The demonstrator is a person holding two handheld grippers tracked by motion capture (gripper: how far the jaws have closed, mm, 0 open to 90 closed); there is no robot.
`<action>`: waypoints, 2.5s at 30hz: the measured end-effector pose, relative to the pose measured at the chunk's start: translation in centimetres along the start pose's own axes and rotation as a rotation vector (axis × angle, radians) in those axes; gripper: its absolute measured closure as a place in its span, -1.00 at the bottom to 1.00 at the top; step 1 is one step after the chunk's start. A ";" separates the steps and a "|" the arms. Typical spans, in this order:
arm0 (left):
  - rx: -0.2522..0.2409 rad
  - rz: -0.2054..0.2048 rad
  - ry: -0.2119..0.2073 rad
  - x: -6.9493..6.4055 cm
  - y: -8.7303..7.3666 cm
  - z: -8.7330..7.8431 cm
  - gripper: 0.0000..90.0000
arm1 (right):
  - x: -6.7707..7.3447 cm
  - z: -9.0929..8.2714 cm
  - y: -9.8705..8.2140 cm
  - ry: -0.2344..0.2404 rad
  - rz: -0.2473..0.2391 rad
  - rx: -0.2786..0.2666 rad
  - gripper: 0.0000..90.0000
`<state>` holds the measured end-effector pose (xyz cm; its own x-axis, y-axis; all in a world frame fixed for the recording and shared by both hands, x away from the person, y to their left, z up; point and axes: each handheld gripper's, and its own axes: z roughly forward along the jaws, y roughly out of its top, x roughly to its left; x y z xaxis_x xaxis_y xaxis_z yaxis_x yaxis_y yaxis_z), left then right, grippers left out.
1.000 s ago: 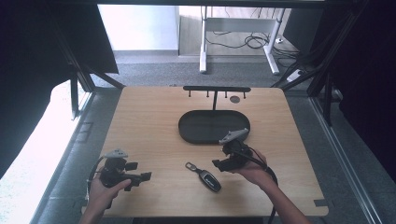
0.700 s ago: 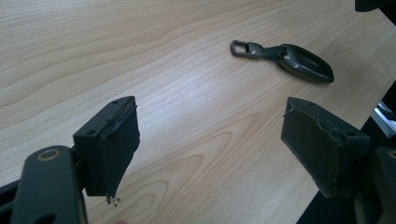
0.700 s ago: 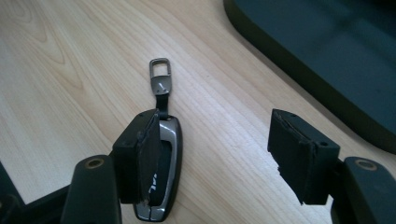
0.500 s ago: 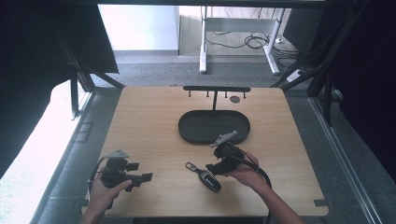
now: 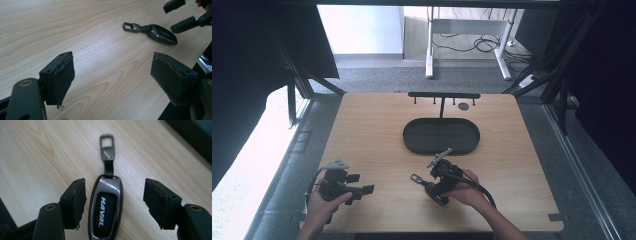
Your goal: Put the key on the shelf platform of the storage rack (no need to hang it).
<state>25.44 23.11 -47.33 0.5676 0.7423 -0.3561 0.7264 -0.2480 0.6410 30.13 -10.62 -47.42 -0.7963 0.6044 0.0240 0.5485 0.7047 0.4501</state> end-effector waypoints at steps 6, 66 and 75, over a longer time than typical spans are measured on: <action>0.003 0.000 -0.001 0.0 0.0 0.1 -0.57 | 0.4 1.4 -0.7 0.006 -0.004 0.047 -0.21; 0.003 0.002 0.000 -0.2 0.1 0.2 -0.56 | -2.3 -4.2 2.6 -0.012 0.026 -0.131 0.10; -0.004 -0.004 0.003 0.0 0.0 0.0 -0.57 | -3.2 -4.9 3.8 -0.028 0.035 -0.145 0.10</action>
<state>25.44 23.10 -47.28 0.5634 0.7451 -0.3568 0.7272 -0.2424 0.6421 33.49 -11.72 -41.44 -0.7688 0.6393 0.0176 0.5313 0.6231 0.5740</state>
